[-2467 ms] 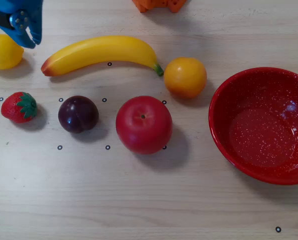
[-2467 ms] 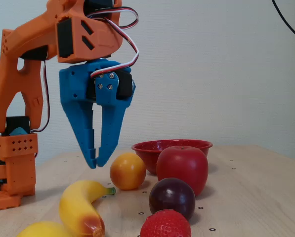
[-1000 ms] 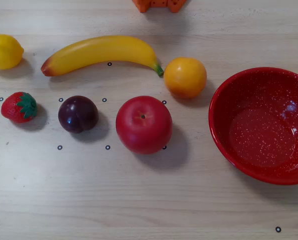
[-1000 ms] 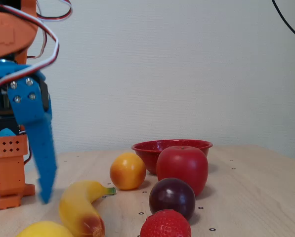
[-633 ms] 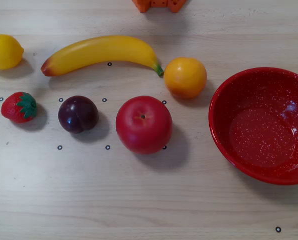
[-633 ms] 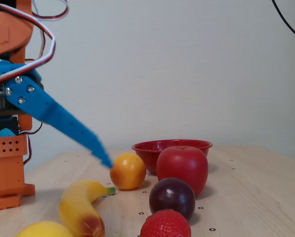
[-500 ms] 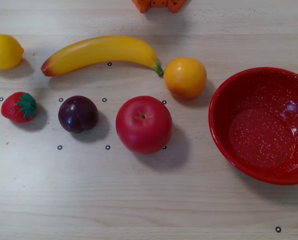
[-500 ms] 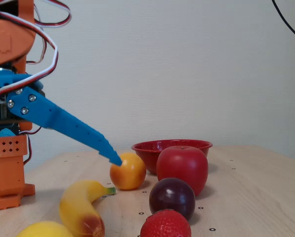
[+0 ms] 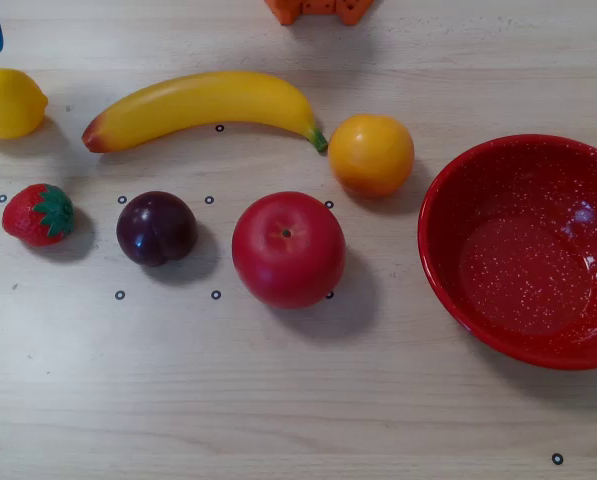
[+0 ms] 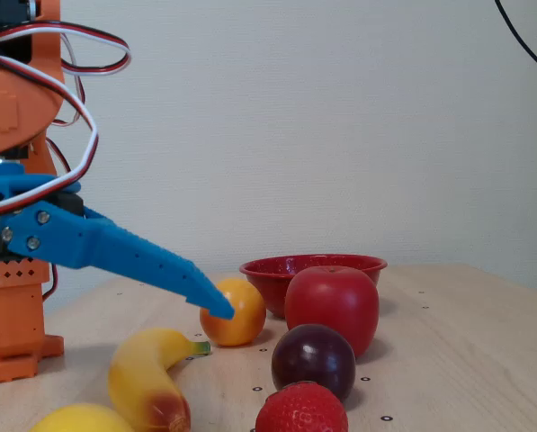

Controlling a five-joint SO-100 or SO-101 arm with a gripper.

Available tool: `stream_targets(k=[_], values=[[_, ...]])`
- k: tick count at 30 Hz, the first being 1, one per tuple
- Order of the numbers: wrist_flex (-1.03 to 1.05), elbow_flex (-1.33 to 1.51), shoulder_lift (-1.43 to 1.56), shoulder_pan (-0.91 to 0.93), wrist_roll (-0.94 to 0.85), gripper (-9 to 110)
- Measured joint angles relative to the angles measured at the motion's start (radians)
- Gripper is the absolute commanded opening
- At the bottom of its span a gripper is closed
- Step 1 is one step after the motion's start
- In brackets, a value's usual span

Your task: Put the lemon in the red bowl.

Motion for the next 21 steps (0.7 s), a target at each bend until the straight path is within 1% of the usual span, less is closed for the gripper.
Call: stream_targets(k=[7,21], values=[[0.000,0.000,-0.034,0.005,-0.020,65],[0.000,-0.035,-0.089,0.003,-0.020,64]])
